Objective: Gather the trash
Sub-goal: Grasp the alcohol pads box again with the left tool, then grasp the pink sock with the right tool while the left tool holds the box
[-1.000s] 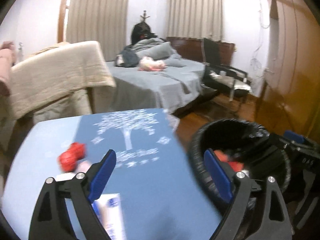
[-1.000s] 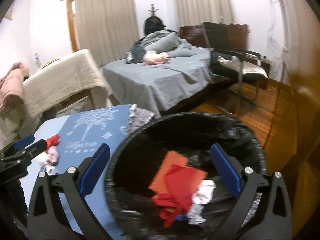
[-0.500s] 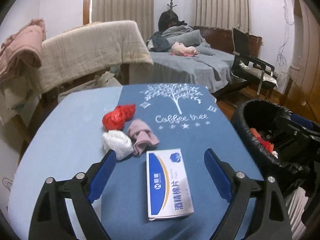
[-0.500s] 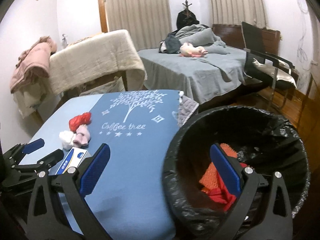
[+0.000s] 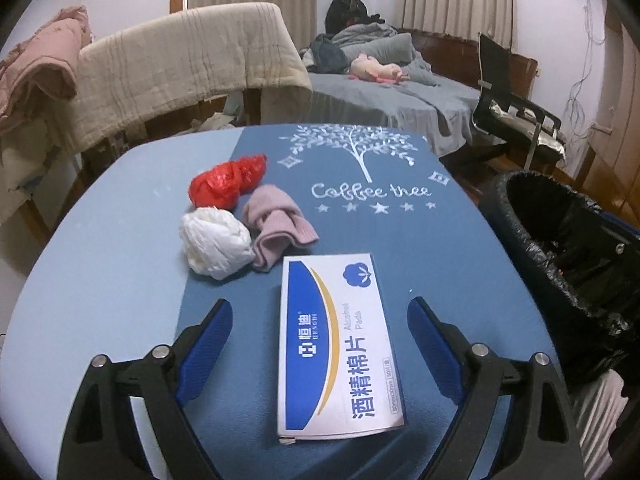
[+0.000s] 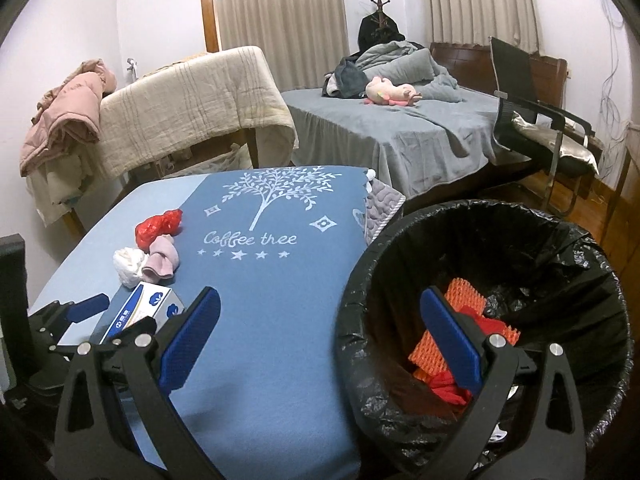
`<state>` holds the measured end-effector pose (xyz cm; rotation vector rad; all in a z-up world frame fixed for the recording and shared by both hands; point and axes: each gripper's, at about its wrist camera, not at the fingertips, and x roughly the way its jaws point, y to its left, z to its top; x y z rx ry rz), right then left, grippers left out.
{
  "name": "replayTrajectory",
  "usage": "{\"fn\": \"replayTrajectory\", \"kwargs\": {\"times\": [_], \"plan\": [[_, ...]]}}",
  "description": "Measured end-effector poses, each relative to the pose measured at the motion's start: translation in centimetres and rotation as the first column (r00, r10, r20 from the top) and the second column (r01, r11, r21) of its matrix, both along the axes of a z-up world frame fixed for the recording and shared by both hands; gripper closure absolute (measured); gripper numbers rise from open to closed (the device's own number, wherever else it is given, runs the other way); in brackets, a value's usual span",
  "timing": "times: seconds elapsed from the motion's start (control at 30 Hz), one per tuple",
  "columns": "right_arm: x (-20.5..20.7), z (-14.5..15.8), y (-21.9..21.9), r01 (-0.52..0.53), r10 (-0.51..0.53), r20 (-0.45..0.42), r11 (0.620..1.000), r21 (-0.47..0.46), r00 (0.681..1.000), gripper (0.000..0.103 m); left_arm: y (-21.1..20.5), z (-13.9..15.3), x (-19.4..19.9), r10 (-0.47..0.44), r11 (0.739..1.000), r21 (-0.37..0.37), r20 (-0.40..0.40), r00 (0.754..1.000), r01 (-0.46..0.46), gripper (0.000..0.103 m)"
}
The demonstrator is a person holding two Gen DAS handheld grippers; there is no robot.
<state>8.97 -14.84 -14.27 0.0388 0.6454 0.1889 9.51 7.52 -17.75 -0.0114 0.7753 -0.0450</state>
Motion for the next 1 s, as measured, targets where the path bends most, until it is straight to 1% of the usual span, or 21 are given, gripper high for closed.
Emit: {"fn": "replayTrajectory", "kwargs": {"times": [0.1,0.23,0.43,0.63,0.73,1.0], "plan": [[0.2,-0.1,-0.1,0.0,0.0,-0.001,1.0,0.002,1.0,0.006,-0.1,-0.4,0.2,-0.004,1.0,-0.006,-0.02,1.0,0.004,0.024],[0.3,-0.2,-0.2,0.002,-0.002,-0.004,1.0,0.004,1.0,0.006,-0.3,-0.7,0.5,-0.029,0.999,-0.023,-0.045,0.999,0.028,0.047],[0.4,-0.2,-0.2,-0.004,0.004,-0.003,1.0,-0.001,1.0,0.006,-0.4,-0.4,0.0,-0.031,0.999,-0.024,-0.025,0.999,0.031,0.048],[0.4,0.2,0.3,-0.013,0.013,0.011,1.0,-0.002,1.0,0.006,-0.2,1.6,-0.8,-0.03,0.998,-0.046,0.031,0.999,0.032,0.048],[0.6,0.5,0.9,-0.022,0.022,0.018,1.0,-0.002,1.0,0.006,0.5,2.8,-0.9,-0.016,0.999,-0.051,0.057,0.998,0.019,0.048],[1.8,1.2,4.0,-0.069,0.069,0.026,0.998,0.011,0.997,0.006,4.0,5.4,-1.1,0.057,0.998,-0.023,0.131,0.99,-0.055,0.048]]}}
